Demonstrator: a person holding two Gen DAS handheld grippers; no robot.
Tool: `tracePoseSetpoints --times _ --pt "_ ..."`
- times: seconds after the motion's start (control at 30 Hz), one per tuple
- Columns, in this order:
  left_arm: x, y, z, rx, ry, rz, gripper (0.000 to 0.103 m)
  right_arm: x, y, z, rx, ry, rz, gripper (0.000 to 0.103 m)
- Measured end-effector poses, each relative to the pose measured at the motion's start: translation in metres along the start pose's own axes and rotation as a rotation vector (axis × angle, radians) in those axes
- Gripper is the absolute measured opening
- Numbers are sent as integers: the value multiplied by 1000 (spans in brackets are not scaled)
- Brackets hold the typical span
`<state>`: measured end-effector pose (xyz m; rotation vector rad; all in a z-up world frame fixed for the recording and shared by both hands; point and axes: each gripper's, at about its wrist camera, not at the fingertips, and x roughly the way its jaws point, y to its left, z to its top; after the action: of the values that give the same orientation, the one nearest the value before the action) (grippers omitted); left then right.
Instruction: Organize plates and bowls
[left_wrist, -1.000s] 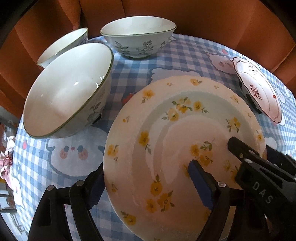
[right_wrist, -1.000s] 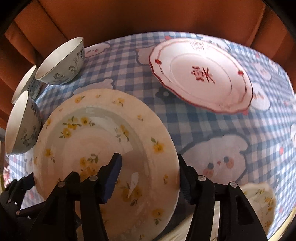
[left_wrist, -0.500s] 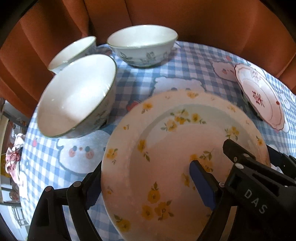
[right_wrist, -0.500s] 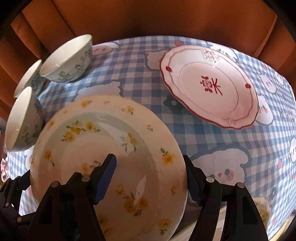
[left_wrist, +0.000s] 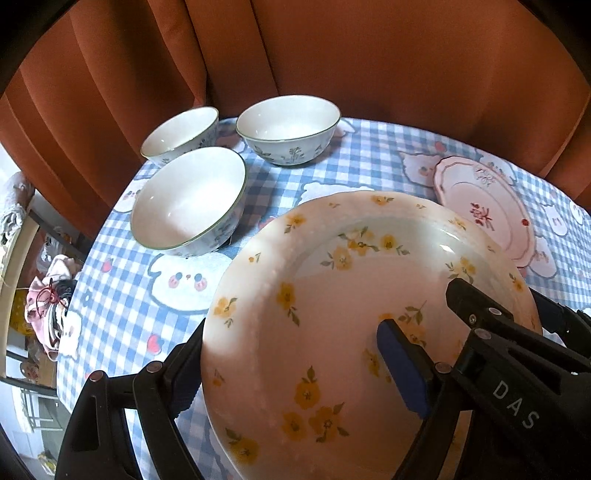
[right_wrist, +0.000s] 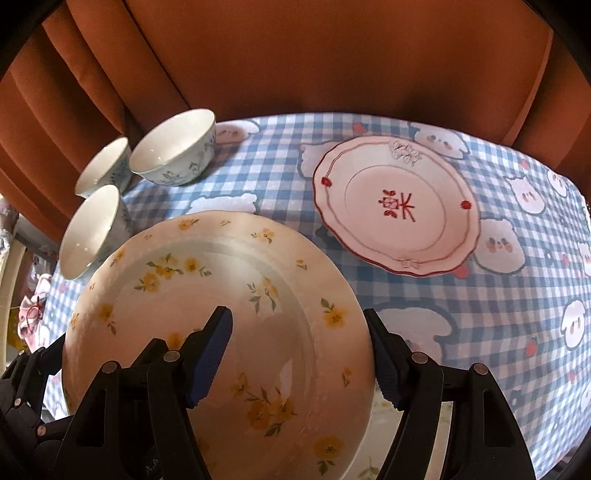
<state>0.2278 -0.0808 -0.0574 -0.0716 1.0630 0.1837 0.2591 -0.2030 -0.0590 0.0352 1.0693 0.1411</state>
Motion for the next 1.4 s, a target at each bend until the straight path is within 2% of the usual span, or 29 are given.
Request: tracePoseSetpoints --times 0.2,0.3,0.63,0.73,1.07,1.4 --pt "-20 -5 -11 34 -16 -29 87 -27 -10 -14 19 -22 -7 74" --pt "-24 -7 -17 65 -21 -71 87 -39 -12 -23 39 -29 -27 74" --pt "-38 -16 -40 183 -9 -222 87 -77 -16 -63 164 -40 -162 74" --pt "-42 -19 -47 211 -12 -245 87 -86 -17 -74 188 -43 -195 74" --pt "-50 -44 -71 240 -3 -251 87 -97 -36 -106 238 -39 -215 74" --pt "-54 -90 -90 152 28 -225 87 -99 -85 -116 167 -9 -181 74"
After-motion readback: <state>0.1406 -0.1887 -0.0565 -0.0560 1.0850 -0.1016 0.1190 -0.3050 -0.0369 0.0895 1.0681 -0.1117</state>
